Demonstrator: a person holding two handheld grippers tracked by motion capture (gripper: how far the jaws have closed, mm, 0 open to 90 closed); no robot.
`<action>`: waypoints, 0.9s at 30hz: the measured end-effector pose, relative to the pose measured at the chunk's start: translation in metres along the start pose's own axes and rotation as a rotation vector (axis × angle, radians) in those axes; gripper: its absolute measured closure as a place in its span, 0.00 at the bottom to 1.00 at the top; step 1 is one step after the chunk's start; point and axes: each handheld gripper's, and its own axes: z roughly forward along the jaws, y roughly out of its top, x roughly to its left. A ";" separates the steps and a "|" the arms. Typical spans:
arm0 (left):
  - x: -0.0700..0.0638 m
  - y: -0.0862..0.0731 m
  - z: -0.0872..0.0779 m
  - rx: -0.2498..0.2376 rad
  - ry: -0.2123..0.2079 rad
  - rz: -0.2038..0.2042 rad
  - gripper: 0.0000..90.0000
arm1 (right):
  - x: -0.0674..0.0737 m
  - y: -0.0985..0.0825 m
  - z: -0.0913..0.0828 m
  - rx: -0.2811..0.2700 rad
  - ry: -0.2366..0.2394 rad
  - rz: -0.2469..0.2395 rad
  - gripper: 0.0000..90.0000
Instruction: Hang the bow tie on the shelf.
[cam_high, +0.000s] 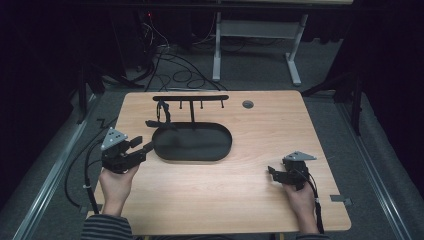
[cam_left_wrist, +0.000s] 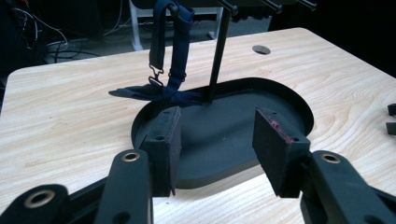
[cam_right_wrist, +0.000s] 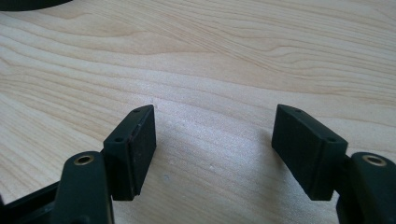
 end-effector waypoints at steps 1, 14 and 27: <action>0.000 -0.001 0.000 -0.001 0.000 -0.001 0.58 | 0.000 0.000 0.000 0.000 0.000 0.000 0.36; -0.003 -0.014 -0.002 0.007 -0.014 -0.015 0.58 | 0.000 0.000 0.000 -0.001 -0.003 -0.002 0.36; -0.001 -0.030 -0.001 0.022 -0.012 -0.037 0.58 | 0.001 0.000 0.000 0.001 -0.005 -0.004 0.36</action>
